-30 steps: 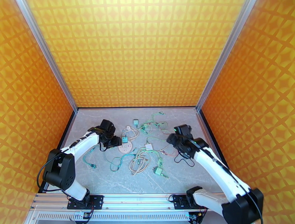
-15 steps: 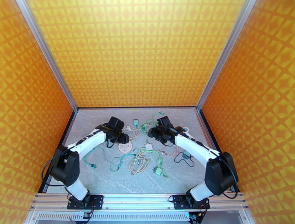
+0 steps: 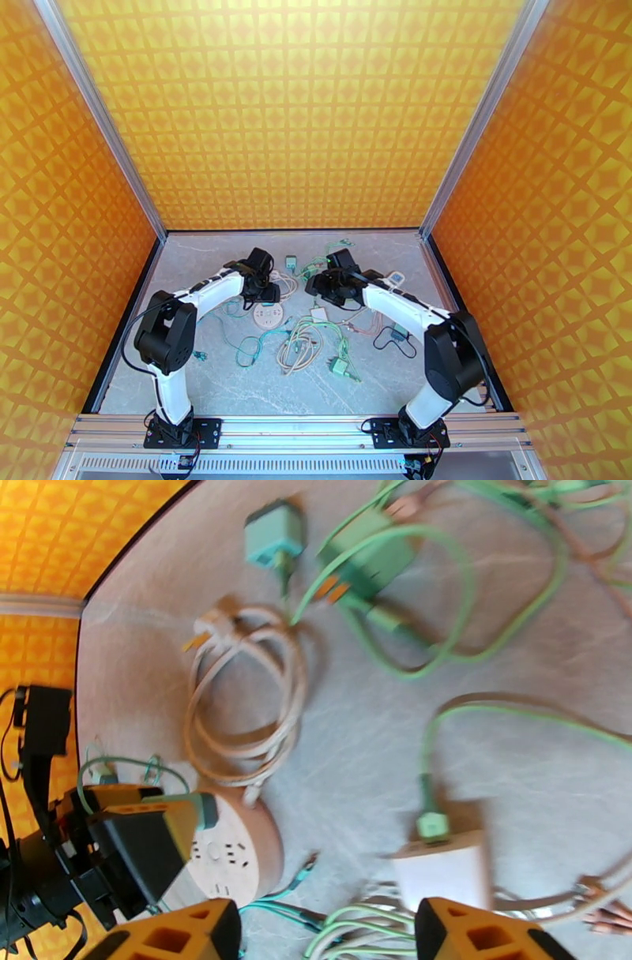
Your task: Pull the plug off the socket
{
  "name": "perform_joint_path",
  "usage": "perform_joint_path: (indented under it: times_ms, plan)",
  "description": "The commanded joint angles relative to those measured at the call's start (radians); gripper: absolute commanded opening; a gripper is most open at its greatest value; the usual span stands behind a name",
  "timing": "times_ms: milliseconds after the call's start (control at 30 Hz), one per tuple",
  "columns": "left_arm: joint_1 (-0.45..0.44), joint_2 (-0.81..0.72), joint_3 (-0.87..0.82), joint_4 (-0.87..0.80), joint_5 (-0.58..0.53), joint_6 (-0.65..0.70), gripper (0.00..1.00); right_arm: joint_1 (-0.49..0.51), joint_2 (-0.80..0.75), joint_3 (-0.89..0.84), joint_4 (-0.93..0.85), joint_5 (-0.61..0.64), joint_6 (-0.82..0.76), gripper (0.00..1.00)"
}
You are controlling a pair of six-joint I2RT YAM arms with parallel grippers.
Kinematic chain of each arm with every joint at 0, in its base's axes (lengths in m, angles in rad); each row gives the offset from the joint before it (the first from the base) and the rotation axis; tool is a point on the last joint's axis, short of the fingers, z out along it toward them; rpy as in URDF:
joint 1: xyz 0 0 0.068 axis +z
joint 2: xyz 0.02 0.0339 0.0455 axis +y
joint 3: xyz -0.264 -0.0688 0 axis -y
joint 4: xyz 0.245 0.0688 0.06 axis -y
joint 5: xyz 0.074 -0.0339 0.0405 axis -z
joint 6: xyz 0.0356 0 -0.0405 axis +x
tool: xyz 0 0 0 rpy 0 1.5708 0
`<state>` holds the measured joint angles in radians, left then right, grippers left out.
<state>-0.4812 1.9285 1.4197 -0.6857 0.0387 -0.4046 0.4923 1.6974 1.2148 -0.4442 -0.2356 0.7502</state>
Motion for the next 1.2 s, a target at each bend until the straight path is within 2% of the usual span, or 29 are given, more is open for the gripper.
perform_joint_path:
  times_ms: [0,133,267,367,500,800,1033,1167]
  plan:
    - [-0.011,0.033,0.039,-0.033,-0.039,-0.022,0.57,0.031,0.043,0.017,0.081,-0.068,0.026,0.55]
    - [-0.017,0.044,0.032,-0.035,-0.044,-0.023,0.51,0.049,0.086,0.006,0.175,-0.122,0.091,0.47]
    - [-0.017,0.035,0.022,-0.033,-0.056,-0.019,0.39,0.066,0.123,0.000,0.249,-0.161,0.145,0.29]
    - [-0.017,0.029,0.021,-0.033,-0.061,-0.016,0.38,0.081,0.150,-0.011,0.308,-0.195,0.195,0.20]
    - [-0.018,0.023,0.022,-0.035,-0.061,-0.015,0.37,0.096,0.185,-0.041,0.417,-0.227,0.286,0.00]
    - [-0.026,0.018,0.005,-0.034,-0.062,-0.035,0.37,0.127,0.252,-0.123,0.676,-0.259,0.507,0.00]
    - [-0.040,0.017,-0.003,-0.037,-0.061,-0.047,0.37,0.143,0.298,-0.139,0.723,-0.253,0.586,0.00]
    - [-0.048,0.015,-0.010,-0.035,-0.060,-0.054,0.37,0.144,0.302,-0.157,0.675,-0.234,0.589,0.00]
